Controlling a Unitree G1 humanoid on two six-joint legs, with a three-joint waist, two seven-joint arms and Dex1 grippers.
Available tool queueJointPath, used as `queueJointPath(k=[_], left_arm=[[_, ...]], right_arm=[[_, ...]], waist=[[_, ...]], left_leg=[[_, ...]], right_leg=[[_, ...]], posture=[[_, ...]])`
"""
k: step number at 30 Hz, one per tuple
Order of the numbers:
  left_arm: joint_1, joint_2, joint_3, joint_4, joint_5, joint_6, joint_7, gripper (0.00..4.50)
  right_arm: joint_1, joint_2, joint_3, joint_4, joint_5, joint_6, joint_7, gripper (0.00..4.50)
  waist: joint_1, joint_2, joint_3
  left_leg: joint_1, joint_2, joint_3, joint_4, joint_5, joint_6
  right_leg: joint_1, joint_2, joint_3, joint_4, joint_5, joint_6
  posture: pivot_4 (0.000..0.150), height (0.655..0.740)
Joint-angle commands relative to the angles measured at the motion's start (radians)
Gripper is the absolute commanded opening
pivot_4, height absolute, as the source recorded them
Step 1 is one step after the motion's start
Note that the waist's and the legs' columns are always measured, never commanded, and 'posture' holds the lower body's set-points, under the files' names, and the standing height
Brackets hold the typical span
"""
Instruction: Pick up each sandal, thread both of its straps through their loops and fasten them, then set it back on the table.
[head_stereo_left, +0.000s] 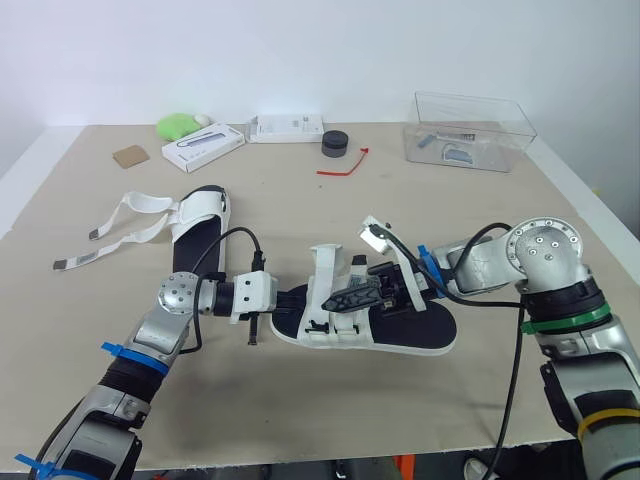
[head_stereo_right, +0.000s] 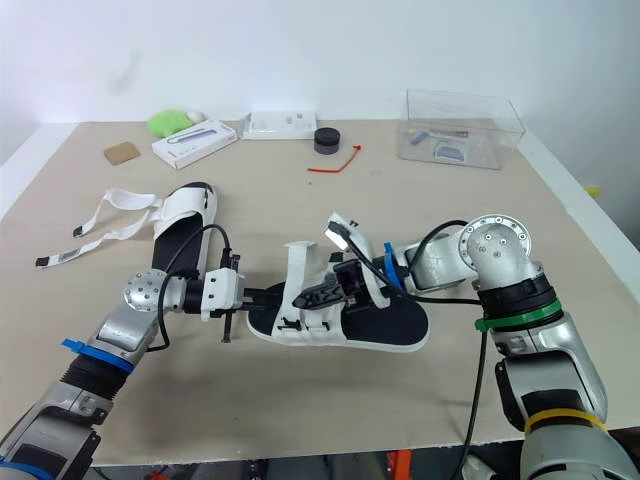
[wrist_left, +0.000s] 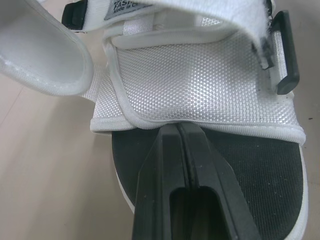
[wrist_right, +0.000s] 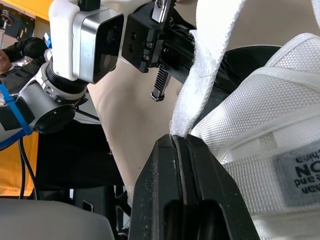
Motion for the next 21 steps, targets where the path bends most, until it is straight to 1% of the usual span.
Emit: queueJointPath(k=[1, 8, 11, 14, 21], left_arm=[[0.011, 0.008, -0.006, -0.017, 0.009, -0.001, -0.001, 0.00], [0.012, 0.010, -0.007, -0.019, 0.010, 0.000, -0.003, 0.00], [0.014, 0.011, -0.007, -0.022, 0.010, 0.001, -0.002, 0.00], [0.018, 0.012, -0.006, -0.026, 0.011, 0.002, 0.000, 0.00], [0.026, 0.016, -0.006, -0.039, 0.011, 0.008, 0.004, 0.00]], right_arm=[[0.011, 0.009, -0.008, -0.040, -0.079, 0.022, 0.025, 0.06], [0.000, 0.040, 0.002, -0.085, -0.302, -0.007, 0.125, 0.06], [0.007, 0.057, 0.008, -0.112, -0.376, -0.015, 0.174, 0.06], [0.014, 0.072, 0.002, -0.150, -0.414, -0.005, 0.219, 0.06], [0.012, 0.079, -0.006, -0.239, -0.446, 0.042, 0.312, 0.06]], waist=[[0.000, 0.000, 0.000], [0.000, 0.000, 0.000], [0.000, 0.000, 0.000], [0.000, 0.000, 0.000], [0.000, 0.000, 0.000]], left_leg=[[0.000, 0.000, 0.000, 0.000, 0.000, 0.000], [0.000, 0.000, 0.000, 0.000, 0.000, 0.000], [0.000, 0.000, 0.000, 0.000, 0.000, 0.000], [0.000, 0.000, 0.000, 0.000, 0.000, 0.000], [0.000, 0.000, -0.001, 0.000, -0.002, 0.003]], right_leg=[[0.000, 0.000, 0.000, 0.000, 0.000, 0.000], [0.000, 0.000, 0.000, 0.000, 0.000, 0.000], [0.000, 0.000, 0.000, 0.000, 0.000, 0.000], [0.000, 0.000, -0.001, 0.000, 0.000, 0.000], [0.000, 0.000, -0.001, 0.000, -0.001, -0.002]], posture=[[0.150, 0.7400], [0.150, 0.7400], [0.150, 0.7400], [0.150, 0.7400], [0.150, 0.7400]])
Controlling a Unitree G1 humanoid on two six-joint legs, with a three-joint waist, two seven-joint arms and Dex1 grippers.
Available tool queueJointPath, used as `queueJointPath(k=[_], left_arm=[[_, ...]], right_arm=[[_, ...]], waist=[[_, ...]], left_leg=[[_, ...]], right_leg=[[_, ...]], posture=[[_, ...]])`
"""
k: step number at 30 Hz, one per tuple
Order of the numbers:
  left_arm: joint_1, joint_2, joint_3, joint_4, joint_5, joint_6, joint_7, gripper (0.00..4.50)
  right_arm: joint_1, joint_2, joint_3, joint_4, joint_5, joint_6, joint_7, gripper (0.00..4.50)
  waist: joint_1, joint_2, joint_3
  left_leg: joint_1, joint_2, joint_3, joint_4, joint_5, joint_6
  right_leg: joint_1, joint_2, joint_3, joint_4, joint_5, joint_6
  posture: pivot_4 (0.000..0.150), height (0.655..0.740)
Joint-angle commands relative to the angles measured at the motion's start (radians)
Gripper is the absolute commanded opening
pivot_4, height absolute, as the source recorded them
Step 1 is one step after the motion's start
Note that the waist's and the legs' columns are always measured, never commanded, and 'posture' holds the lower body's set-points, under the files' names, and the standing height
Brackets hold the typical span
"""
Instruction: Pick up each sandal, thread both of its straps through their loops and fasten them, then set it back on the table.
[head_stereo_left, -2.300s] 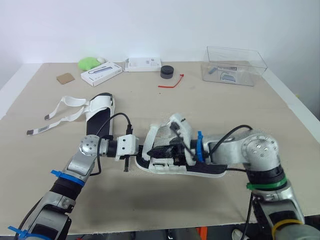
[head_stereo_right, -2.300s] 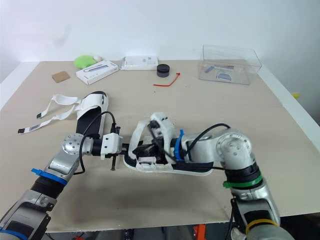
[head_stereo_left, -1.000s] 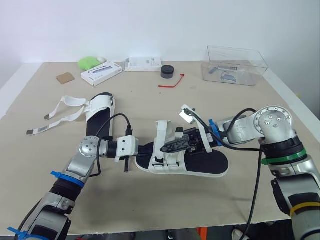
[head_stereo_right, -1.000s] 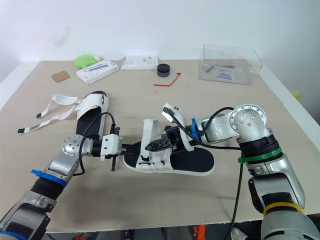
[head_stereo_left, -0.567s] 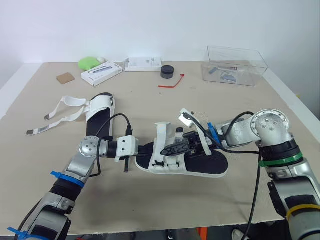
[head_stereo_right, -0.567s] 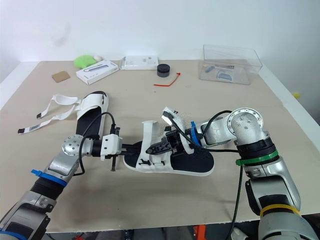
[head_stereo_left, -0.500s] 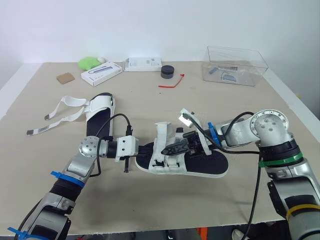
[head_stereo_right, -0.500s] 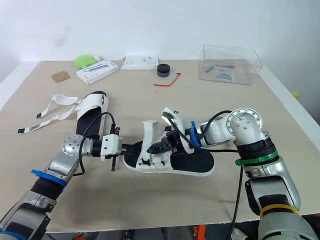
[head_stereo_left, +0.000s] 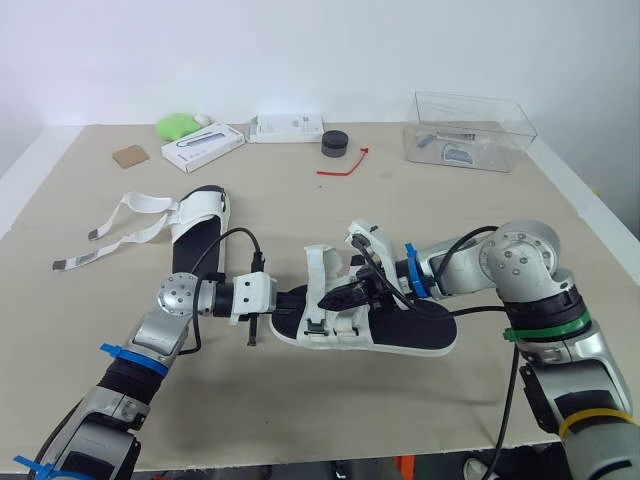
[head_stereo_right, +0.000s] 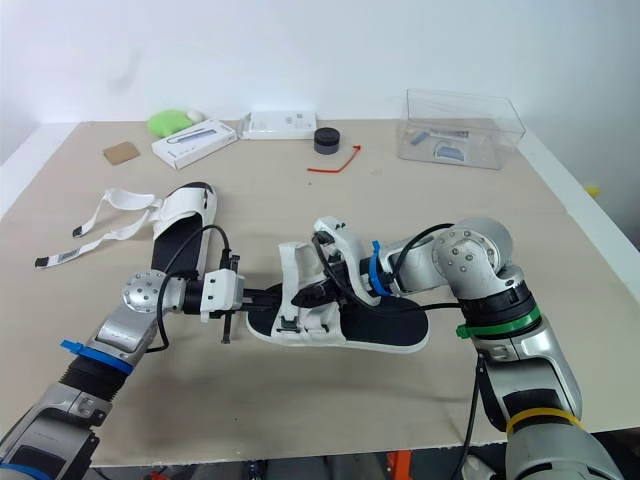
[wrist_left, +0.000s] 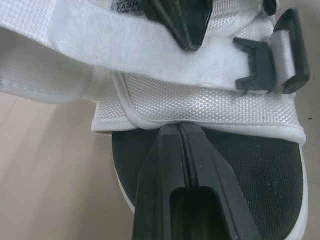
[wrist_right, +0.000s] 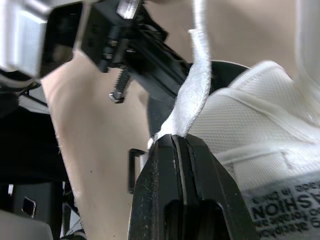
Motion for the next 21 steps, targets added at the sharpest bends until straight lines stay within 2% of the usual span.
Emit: queueJointPath(k=[1, 8, 21], left_arm=[[0.015, 0.011, -0.006, -0.023, 0.011, 0.007, 0.002, 0.00], [0.014, 0.010, -0.007, -0.022, 0.011, 0.008, 0.001, 0.00], [0.013, 0.009, -0.011, -0.020, 0.010, 0.007, -0.003, 0.00]], right_arm=[[0.005, 0.001, 0.006, -0.070, -0.010, 0.038, 0.069, 0.06], [-0.044, 0.041, -0.096, -0.037, 0.048, 0.103, 0.089, 0.06], [-0.030, 0.030, -0.098, 0.053, 0.172, 0.103, -0.033, 0.06]], waist=[[0.000, 0.000, 0.000], [0.000, 0.000, 0.000], [0.000, 0.000, 0.000]], left_leg=[[0.000, 0.000, 0.000, 0.000, 0.000, 0.001], [0.000, 0.000, -0.001, 0.000, -0.001, 0.001], [0.000, 0.000, -0.001, 0.000, -0.001, 0.001]], right_leg=[[0.000, 0.000, 0.000, 0.000, 0.000, 0.000], [0.000, 0.000, -0.001, 0.000, 0.000, -0.002], [0.000, 0.000, -0.001, 0.000, 0.000, -0.002]], posture=[[0.150, 0.7400], [0.150, 0.7400], [0.150, 0.7400]])
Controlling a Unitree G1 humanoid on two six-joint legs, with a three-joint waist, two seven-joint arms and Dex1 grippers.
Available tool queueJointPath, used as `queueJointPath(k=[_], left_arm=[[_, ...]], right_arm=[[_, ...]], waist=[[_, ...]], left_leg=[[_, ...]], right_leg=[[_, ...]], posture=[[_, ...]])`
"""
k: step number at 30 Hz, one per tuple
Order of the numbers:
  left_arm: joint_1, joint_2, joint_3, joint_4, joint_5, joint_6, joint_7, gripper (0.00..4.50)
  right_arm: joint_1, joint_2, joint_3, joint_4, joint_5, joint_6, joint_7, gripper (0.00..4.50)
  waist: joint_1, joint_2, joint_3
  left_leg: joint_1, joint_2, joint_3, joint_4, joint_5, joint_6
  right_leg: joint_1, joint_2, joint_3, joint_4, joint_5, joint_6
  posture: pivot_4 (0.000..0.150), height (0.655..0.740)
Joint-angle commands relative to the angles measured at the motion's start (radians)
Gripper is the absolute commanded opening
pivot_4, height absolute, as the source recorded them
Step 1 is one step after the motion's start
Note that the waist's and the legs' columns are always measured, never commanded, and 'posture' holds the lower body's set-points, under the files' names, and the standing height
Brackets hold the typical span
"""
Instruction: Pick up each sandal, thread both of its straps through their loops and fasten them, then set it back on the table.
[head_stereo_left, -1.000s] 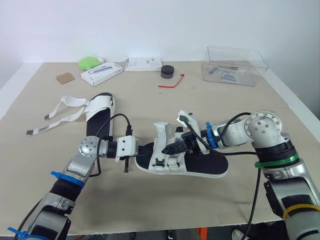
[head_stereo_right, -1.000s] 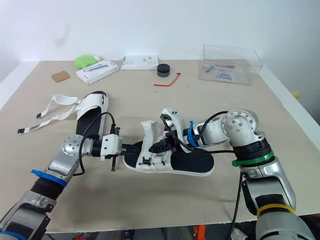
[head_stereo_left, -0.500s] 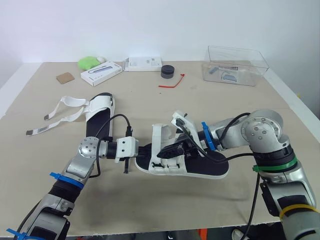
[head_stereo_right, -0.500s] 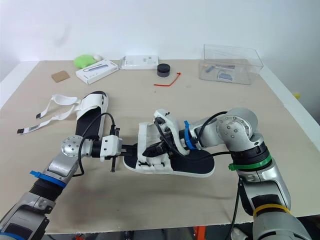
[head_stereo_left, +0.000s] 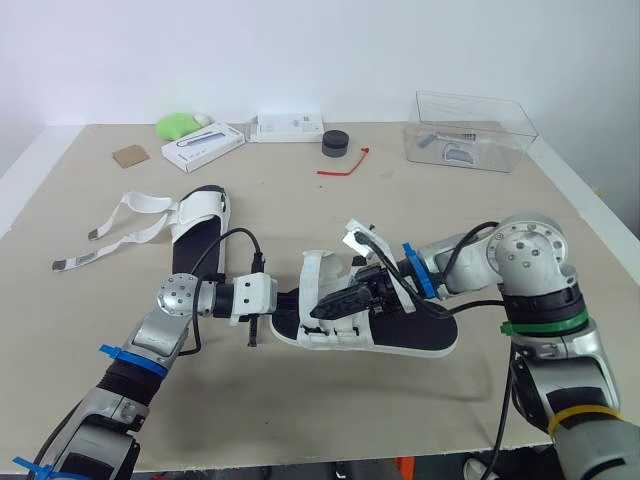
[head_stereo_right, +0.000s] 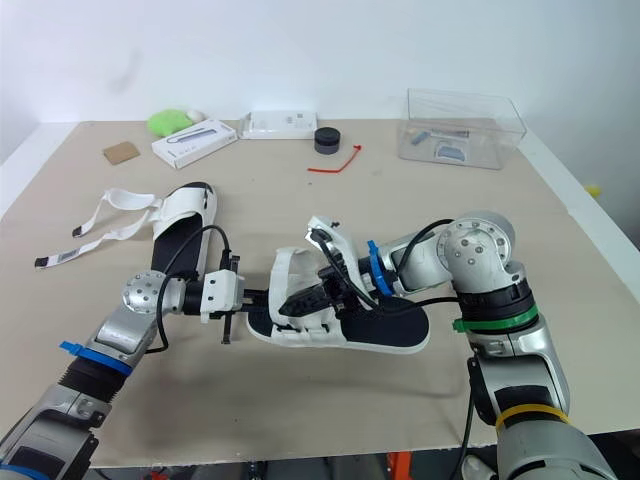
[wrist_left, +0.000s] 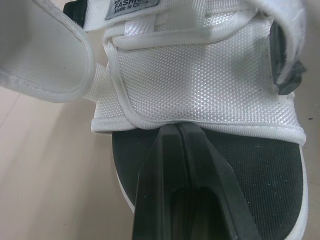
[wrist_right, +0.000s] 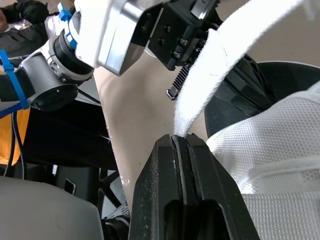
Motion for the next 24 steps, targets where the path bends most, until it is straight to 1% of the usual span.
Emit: queueJointPath(k=[1, 9, 17, 24], left_arm=[[0.010, 0.009, -0.010, -0.010, 0.010, 0.001, -0.007, 0.00], [0.009, 0.013, -0.008, -0.006, 0.010, -0.001, -0.009, 0.00], [0.007, 0.012, -0.008, -0.006, 0.010, -0.001, -0.009, 0.00], [0.005, 0.007, -0.012, 0.000, 0.013, -0.005, -0.009, 0.00]], right_arm=[[-0.008, -0.017, -0.024, 0.015, 0.053, 0.000, -0.031, 0.06], [-0.019, -0.028, -0.035, 0.074, 0.160, 0.000, -0.097, 0.06], [-0.012, -0.027, -0.030, 0.186, 0.320, -0.001, -0.205, 0.06], [-0.010, -0.025, -0.001, 0.260, 0.373, -0.002, -0.266, 0.06]], waist=[[0.000, 0.000, 0.000], [0.000, 0.000, 0.000], [0.000, 0.000, 0.000], [0.000, 0.000, 0.000]], left_leg=[[0.000, 0.000, 0.000, 0.000, 0.000, 0.000], [0.000, 0.000, 0.000, 0.000, 0.000, 0.000], [0.000, 0.000, 0.000, 0.000, 0.000, 0.000], [0.000, 0.000, 0.001, 0.000, 0.000, 0.000]], right_leg=[[0.000, 0.000, 0.000, 0.000, 0.000, 0.000], [0.000, 0.000, 0.000, 0.000, 0.000, 0.000], [0.000, 0.000, 0.000, 0.000, 0.000, 0.000], [0.000, 0.000, 0.000, 0.000, 0.000, 0.000]], posture=[[0.150, 0.7400], [0.150, 0.7400], [0.150, 0.7400], [0.150, 0.7400]])
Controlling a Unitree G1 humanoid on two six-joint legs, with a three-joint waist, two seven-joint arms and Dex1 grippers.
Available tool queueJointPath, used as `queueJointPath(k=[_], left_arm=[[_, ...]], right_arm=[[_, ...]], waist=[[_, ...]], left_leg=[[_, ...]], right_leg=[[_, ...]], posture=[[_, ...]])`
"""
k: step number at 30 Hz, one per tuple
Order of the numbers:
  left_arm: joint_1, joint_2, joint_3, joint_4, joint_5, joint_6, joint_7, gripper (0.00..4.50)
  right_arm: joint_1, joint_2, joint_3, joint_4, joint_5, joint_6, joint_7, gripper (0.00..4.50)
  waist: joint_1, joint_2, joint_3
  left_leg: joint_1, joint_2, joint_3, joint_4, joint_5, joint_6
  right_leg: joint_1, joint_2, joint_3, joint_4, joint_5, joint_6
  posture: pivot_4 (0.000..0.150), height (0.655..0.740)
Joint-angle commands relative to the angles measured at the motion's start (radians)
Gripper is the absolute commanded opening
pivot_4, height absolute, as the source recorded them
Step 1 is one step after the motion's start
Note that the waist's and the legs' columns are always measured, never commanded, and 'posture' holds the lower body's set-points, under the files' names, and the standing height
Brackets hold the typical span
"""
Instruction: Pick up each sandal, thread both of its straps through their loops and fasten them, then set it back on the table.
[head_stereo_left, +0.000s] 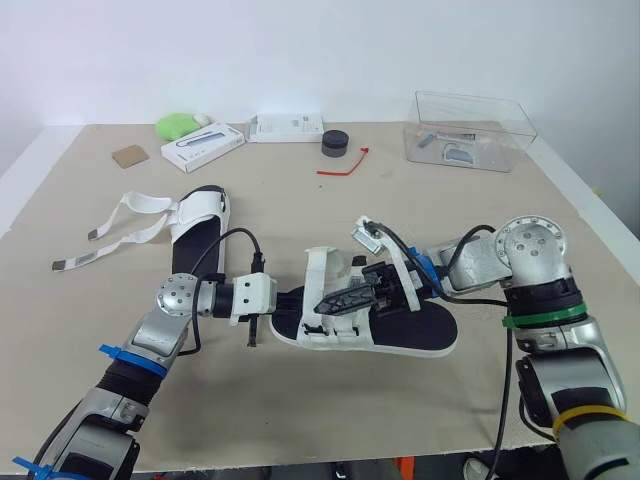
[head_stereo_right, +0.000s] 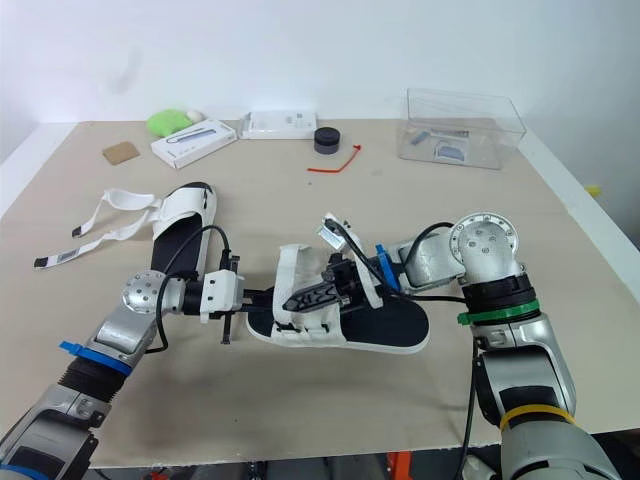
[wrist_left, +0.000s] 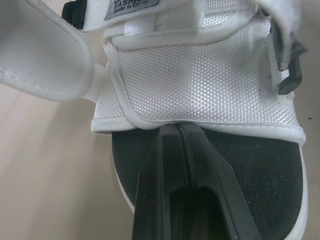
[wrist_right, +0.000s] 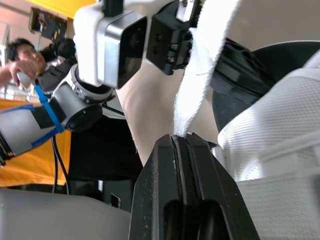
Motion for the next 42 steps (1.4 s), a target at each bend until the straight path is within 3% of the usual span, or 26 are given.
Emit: queueJointPath(k=[1, 10, 16, 22, 42], left_arm=[[0.006, 0.005, -0.013, 0.000, 0.013, -0.005, -0.007, 0.00], [0.012, 0.007, -0.011, 0.007, 0.015, -0.013, -0.004, 0.00], [0.013, 0.007, -0.010, 0.008, 0.018, -0.016, 0.000, 0.00], [0.012, 0.008, -0.010, 0.011, 0.019, -0.019, 0.000, 0.00], [0.006, 0.001, -0.016, 0.023, 0.024, -0.034, 0.010, 0.00]], right_arm=[[-0.010, -0.004, 0.000, 0.010, 0.052, -0.002, -0.019, 0.06], [0.001, -0.007, 0.029, 0.009, -0.011, -0.001, -0.014, 0.06], [0.008, -0.003, 0.036, -0.097, -0.207, -0.016, 0.052, 0.06], [0.019, -0.037, 0.093, -0.221, -0.416, -0.091, 0.224, 0.06], [0.046, -0.052, 0.120, -0.455, -0.633, -0.110, 0.457, 0.06]], waist=[[0.000, 0.000, 0.000], [0.000, 0.000, 0.000], [0.000, 0.000, 0.000], [0.000, 0.000, 0.000], [0.001, 0.000, 0.000]], left_leg=[[0.000, 0.000, 0.000, 0.000, 0.000, 0.000], [0.000, 0.000, 0.000, 0.000, 0.000, 0.000], [0.000, 0.000, 0.000, 0.000, 0.000, 0.000], [0.000, 0.000, 0.000, 0.000, 0.000, 0.000], [0.000, 0.000, -0.001, 0.000, 0.000, 0.000]], right_leg=[[0.000, 0.000, 0.000, 0.000, 0.000, 0.000], [0.000, 0.000, 0.000, 0.000, 0.000, 0.000], [0.000, 0.000, 0.000, 0.000, -0.001, 0.001], [0.000, 0.000, 0.000, 0.000, -0.002, 0.004], [0.000, 0.000, -0.001, 0.000, -0.002, 0.003]], posture=[[0.150, 0.7400], [0.150, 0.7400], [0.150, 0.7400], [0.150, 0.7400], [0.150, 0.7400]])
